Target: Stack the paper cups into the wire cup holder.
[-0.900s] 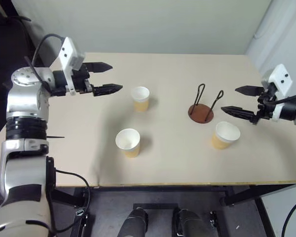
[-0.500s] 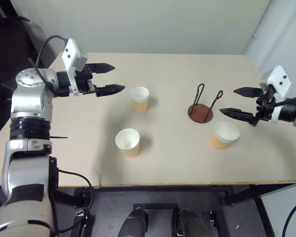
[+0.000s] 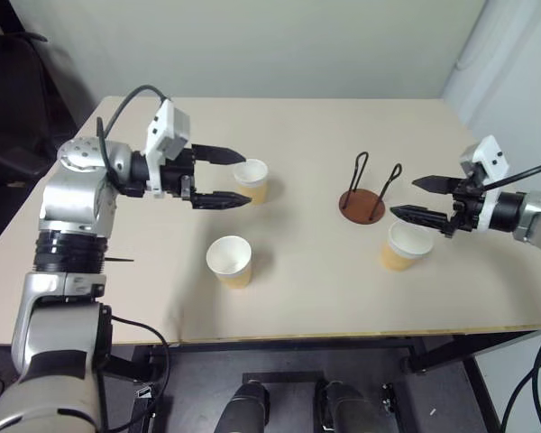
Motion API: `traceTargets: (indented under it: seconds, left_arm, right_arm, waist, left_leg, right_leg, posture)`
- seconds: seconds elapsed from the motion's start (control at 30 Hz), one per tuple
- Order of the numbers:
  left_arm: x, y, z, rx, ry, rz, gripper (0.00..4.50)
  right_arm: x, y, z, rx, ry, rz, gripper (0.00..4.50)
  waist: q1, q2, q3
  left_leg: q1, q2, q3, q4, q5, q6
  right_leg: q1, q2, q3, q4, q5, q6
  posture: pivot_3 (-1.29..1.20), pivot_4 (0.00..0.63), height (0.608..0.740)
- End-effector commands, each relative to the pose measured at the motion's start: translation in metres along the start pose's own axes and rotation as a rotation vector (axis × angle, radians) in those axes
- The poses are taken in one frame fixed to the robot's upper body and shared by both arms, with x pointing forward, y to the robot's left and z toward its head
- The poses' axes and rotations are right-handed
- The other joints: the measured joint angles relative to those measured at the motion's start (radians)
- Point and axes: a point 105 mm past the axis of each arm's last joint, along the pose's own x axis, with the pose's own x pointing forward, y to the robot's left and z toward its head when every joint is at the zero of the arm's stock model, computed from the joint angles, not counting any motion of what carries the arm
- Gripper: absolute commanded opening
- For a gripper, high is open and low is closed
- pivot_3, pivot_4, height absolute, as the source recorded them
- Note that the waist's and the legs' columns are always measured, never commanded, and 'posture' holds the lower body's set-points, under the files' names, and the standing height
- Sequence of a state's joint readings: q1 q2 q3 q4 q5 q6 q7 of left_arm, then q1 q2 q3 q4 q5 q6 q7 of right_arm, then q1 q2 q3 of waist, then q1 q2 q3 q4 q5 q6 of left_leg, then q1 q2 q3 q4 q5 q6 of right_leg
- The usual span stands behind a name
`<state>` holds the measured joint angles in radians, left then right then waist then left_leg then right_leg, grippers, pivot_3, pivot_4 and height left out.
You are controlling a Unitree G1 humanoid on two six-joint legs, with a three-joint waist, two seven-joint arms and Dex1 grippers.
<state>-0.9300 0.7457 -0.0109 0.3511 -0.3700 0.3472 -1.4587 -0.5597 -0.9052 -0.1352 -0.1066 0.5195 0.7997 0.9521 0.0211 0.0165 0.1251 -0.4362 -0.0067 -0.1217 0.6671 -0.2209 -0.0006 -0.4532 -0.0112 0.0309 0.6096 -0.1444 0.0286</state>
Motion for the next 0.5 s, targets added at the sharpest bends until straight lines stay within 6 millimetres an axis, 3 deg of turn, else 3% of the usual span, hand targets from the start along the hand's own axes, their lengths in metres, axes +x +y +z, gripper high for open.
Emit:
traceTargets:
  seconds: [0.03,0.2,0.5]
  left_arm:
    - [-0.006,0.0,0.014,0.053,-0.013,0.016,4.46]
    - [-0.008,0.002,0.016,0.05,-0.018,0.047,4.46]
    - [-0.014,0.0,0.017,0.057,-0.016,0.072,4.46]
  right_arm:
    - [-0.001,0.001,0.009,-0.018,-0.032,0.0,4.5]
    - [0.008,-0.005,0.005,0.004,-0.019,-0.035,4.5]
    - [0.02,-0.03,-0.02,0.017,0.081,-0.148,4.5]
  waist:
    - [0.003,0.0,0.0]
    - [0.006,0.0,0.0]
    - [0.006,0.0,0.0]
  left_leg:
    - [0.0,0.0,0.0,0.0,0.0,0.0]
    - [0.0,-0.001,0.0,0.002,0.0,0.0]
    - [0.0,-0.001,0.0,0.001,0.0,0.001]
  right_leg:
    - [0.0,0.0,0.0,0.0,-0.001,-0.001]
    - [0.001,-0.001,0.001,-0.001,-0.002,-0.005]
    - [0.0,-0.001,0.0,0.0,-0.001,-0.004]
  posture:
    - [0.0,0.15,0.74]
    - [0.0,0.15,0.74]
    - [0.0,0.15,0.74]
